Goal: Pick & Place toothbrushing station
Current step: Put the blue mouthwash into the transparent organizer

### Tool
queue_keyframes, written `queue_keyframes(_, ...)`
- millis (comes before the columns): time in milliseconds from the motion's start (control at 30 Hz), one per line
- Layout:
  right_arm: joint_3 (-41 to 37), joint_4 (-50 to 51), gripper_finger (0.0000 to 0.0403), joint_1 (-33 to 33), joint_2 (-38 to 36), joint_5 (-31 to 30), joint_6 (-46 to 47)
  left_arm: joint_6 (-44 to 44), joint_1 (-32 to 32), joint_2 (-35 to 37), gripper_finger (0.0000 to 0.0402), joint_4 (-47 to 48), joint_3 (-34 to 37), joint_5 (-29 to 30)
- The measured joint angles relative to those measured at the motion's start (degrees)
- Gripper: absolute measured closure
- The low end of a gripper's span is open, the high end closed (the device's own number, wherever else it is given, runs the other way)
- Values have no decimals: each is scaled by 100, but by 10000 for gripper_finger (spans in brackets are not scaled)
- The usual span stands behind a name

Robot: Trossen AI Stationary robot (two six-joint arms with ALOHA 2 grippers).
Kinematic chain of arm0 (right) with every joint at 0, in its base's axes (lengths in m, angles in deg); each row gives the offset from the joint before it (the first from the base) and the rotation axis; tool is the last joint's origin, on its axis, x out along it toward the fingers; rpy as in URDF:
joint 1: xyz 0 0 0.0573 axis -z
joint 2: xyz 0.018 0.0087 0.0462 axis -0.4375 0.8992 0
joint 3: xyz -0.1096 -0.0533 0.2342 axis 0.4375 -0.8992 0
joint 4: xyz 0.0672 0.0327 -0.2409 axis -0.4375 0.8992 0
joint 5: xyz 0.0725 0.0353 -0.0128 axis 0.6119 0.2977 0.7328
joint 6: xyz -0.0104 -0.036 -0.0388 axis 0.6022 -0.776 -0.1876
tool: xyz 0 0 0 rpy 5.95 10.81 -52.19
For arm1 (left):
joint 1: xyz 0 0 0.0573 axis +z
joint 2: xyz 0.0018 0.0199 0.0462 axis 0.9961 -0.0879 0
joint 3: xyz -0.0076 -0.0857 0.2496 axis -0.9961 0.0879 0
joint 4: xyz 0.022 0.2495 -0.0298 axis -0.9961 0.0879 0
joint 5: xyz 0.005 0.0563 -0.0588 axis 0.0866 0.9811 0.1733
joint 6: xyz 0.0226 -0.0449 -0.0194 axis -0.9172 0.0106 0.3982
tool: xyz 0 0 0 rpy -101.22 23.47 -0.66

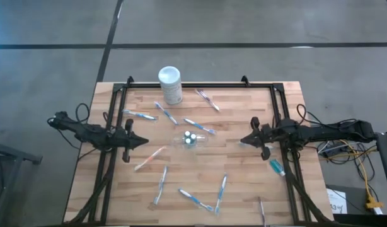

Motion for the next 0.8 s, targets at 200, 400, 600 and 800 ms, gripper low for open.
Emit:
queue_keyframes(200,0,87,390,-2,-8,6,72,-87,0,-86,397,-3,2,-21)
queue_keyframes(400,0,50,390,-2,-6,5,23,-18,0,-86,393,1,7,-22)
queue_keyframes(600,0,46,390,-2,-6,4,22,-4,0,-86,394,8,11,-22)
queue_keyframes(800,44,32,390,0,1,-6,258,-8,0,-86,391,13,16,-22)
